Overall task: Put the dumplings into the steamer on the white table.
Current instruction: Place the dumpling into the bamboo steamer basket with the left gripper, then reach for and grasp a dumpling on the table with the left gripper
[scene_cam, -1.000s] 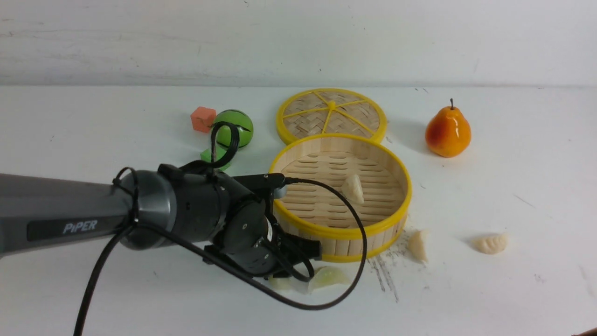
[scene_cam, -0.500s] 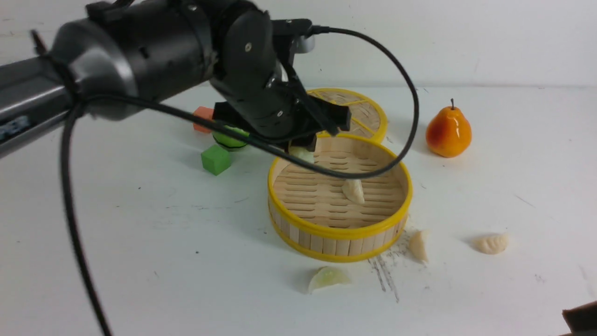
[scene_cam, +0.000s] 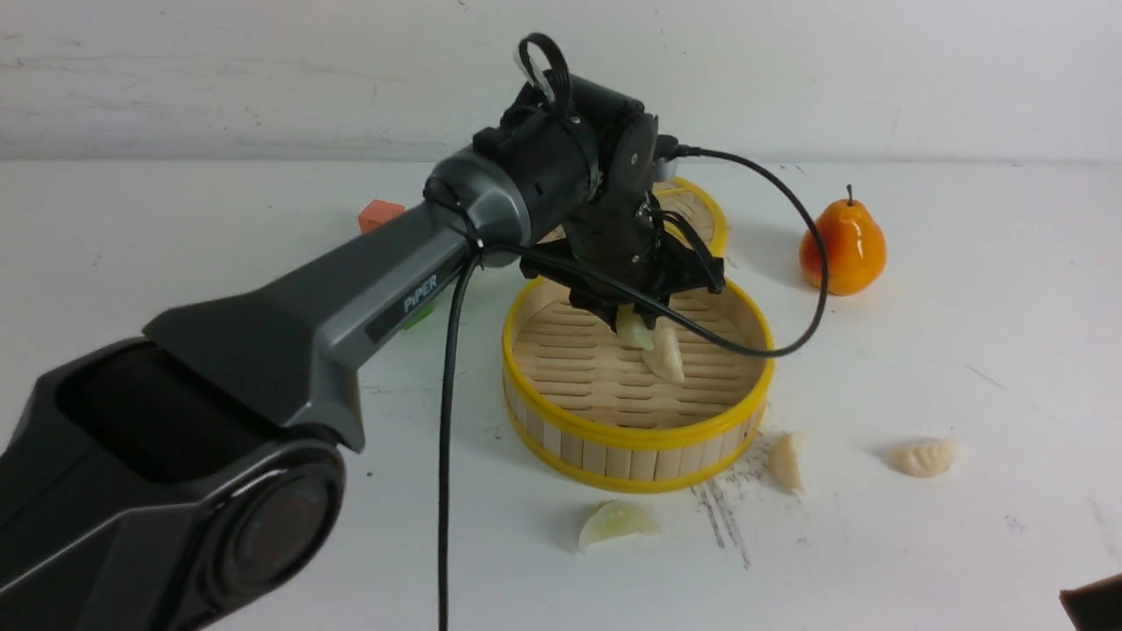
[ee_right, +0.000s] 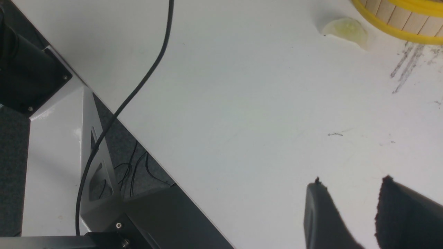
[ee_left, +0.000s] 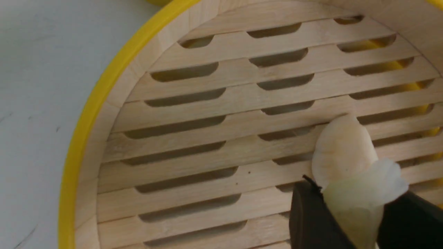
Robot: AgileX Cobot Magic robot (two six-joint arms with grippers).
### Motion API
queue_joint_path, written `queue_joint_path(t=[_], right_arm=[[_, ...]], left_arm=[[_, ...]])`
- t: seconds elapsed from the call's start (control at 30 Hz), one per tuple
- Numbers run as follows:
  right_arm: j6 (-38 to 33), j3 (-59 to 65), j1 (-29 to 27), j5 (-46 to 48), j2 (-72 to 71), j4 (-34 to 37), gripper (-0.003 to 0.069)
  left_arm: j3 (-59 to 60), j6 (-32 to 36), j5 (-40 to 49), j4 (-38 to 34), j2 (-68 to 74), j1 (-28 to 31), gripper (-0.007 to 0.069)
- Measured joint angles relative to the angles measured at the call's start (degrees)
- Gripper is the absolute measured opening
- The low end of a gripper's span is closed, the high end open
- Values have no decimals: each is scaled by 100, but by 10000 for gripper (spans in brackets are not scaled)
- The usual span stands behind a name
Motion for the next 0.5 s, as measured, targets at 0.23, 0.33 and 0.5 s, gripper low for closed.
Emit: queue_joint_path(t=[0.23,0.33,0.5], right_arm=[[0,0,0,19,0,-266,239],[0,0,0,19,0,-326,239],[0,0,0,19,0,-345,239]], left_arm=[[-103,-148,289,230,260,0,272],[-116,-167,346,257,260,2,330],[-289,24,768,144,-35,7,417]])
